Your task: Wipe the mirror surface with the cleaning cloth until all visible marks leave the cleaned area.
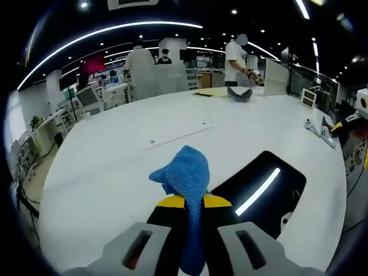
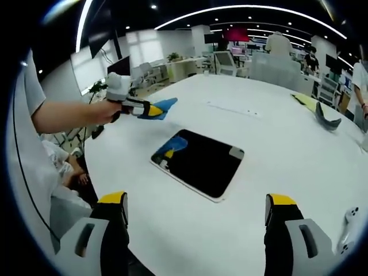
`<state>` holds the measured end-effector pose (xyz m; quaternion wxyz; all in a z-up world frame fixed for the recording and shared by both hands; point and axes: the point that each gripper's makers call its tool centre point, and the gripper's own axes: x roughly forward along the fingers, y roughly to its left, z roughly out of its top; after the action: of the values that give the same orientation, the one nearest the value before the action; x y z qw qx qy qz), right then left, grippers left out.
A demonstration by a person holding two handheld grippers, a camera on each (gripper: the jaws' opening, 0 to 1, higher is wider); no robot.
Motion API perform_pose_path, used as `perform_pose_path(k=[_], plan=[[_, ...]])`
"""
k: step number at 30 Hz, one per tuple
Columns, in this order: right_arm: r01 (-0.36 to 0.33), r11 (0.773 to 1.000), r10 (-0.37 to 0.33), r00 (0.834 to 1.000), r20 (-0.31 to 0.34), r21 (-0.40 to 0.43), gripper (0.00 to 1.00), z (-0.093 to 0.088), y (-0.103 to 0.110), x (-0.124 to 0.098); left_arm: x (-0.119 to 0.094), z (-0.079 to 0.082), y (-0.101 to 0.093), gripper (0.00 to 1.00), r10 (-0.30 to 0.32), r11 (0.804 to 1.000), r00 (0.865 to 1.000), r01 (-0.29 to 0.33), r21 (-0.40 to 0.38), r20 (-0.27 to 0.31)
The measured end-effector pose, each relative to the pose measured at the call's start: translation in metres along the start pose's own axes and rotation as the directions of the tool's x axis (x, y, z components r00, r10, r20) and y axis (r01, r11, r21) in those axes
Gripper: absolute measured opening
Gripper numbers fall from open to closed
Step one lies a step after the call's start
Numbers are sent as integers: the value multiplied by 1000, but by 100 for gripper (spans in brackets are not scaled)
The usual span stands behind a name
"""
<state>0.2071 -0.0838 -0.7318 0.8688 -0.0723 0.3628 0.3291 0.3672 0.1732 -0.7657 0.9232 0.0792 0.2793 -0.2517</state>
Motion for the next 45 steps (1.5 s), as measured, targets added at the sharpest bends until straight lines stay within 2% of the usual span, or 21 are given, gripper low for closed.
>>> perform_pose_path(k=[5,12,24,27,29,33,36,37,39,43,45], plan=[[7,1000,-7,1000,10,9,100,1,-2,-1,14,7,-13,6,-30,999,1000,30,20,-3],[4,1000,-5,1000,8,17,99,0,-5,1,21,13,-15,6,-35,999,999,35,22,9],[1,1000,-1,1000,-31,7,99,-7,-3,2,42,-5,-19,6,-16,1000,999,17,23,-30],[-3,1000,3,1000,-14,0,99,-2,-4,2,53,-16,-20,6,-9,999,999,11,35,-53],[-1,1000,1,1000,-12,-3,99,-1,-7,2,57,-20,-19,6,0,1000,999,1,17,-51],[-5,1000,4,999,-36,-14,99,-6,-14,-1,65,-30,-20,6,0,1000,997,1,9,-79],[-11,1000,10,999,-34,-27,99,-5,-19,-4,69,-41,-24,6,9,999,994,-4,50,-106],[-16,999,15,999,-32,-31,99,-3,-22,-5,69,-36,-22,6,14,999,998,-11,44,-69],[-31,999,30,999,-33,-40,99,-3,-25,-6,66,-38,-22,6,17,1000,997,-16,17,-78],[-80,994,79,997,-22,-71,99,-5,-27,0,65,-38,-25,5,38,997,998,-34,74,-54],[-109,992,111,994,24,-65,99,0,-25,3,65,-38,-25,5,42,995,998,-37,92,-49]])
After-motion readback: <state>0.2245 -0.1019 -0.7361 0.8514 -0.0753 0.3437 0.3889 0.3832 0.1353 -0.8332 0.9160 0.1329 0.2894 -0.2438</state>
